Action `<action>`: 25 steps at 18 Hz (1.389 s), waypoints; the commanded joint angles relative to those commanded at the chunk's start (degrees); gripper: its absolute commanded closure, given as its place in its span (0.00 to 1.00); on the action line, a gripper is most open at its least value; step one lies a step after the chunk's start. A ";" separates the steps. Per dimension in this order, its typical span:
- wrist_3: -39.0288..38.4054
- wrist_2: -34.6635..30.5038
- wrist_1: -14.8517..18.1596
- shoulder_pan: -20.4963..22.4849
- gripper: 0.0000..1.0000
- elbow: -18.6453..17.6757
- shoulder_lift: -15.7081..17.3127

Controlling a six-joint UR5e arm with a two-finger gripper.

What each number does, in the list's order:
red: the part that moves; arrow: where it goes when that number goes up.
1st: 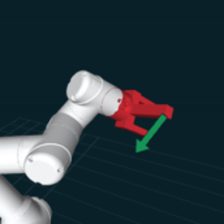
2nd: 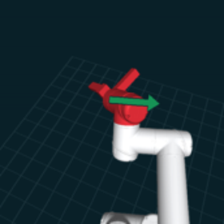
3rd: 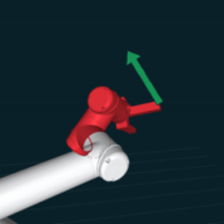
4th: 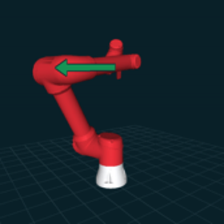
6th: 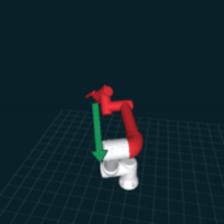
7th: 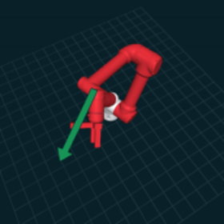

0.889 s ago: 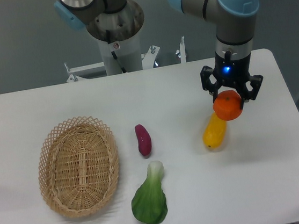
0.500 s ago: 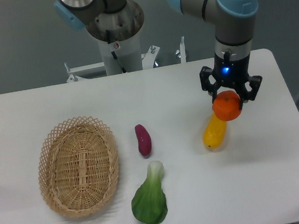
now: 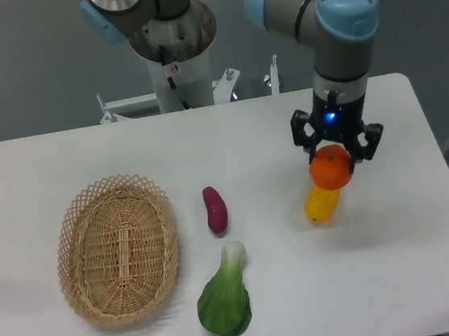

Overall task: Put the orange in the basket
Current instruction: 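Carry the orange over the wicker basket and lower it inside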

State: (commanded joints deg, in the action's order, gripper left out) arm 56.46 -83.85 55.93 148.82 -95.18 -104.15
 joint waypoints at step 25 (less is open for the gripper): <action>-32.73 -4.92 -5.21 -34.56 0.40 -5.46 -8.43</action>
State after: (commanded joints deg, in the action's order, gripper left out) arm 23.73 -88.77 50.71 114.26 -100.64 -112.58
